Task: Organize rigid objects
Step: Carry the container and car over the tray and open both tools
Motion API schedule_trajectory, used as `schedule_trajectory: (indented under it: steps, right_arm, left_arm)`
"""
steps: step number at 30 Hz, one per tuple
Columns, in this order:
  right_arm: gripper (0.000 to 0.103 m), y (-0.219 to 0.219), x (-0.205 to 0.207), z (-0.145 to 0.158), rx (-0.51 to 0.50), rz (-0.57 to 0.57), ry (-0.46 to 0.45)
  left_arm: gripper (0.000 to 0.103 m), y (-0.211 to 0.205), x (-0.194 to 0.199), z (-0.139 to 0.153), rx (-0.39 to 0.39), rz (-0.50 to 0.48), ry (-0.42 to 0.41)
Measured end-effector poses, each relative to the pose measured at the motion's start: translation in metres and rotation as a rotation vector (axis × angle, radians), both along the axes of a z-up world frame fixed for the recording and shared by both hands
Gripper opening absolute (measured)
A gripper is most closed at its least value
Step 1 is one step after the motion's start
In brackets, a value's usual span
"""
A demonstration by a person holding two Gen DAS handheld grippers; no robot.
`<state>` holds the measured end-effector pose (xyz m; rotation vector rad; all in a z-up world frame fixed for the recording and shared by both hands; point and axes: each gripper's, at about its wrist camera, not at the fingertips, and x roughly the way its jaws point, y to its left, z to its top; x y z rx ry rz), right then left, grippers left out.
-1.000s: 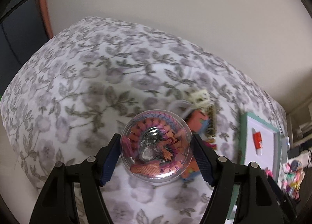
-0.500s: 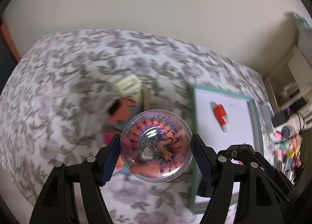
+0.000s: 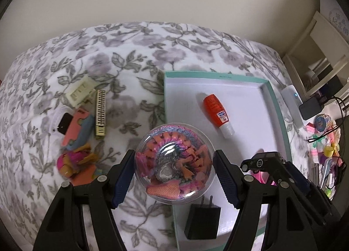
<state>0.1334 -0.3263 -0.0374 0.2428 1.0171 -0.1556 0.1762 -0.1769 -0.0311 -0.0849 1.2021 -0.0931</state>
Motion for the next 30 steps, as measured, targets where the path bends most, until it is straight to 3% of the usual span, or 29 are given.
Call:
schedule_trajectory:
  steps: [12,17,30]
  right_arm:
    - [0.036,-0.004,0.011,-0.004,-0.043,-0.05,-0.077]
    - [0.036,-0.004,0.012,-0.007,-0.059,-0.05,-0.074]
    - [0.037,-0.014,0.007,-0.012,0.02,-0.065,0.082]
  left_arm:
    - [0.073,-0.006,0.014,-0.024,-0.055,-0.023,0.021]
    - [0.073,-0.01,0.013,-0.029,-0.044,-0.04,0.023]
    - [0.073,-0.024,0.007,-0.029,0.007,-0.096,0.032]
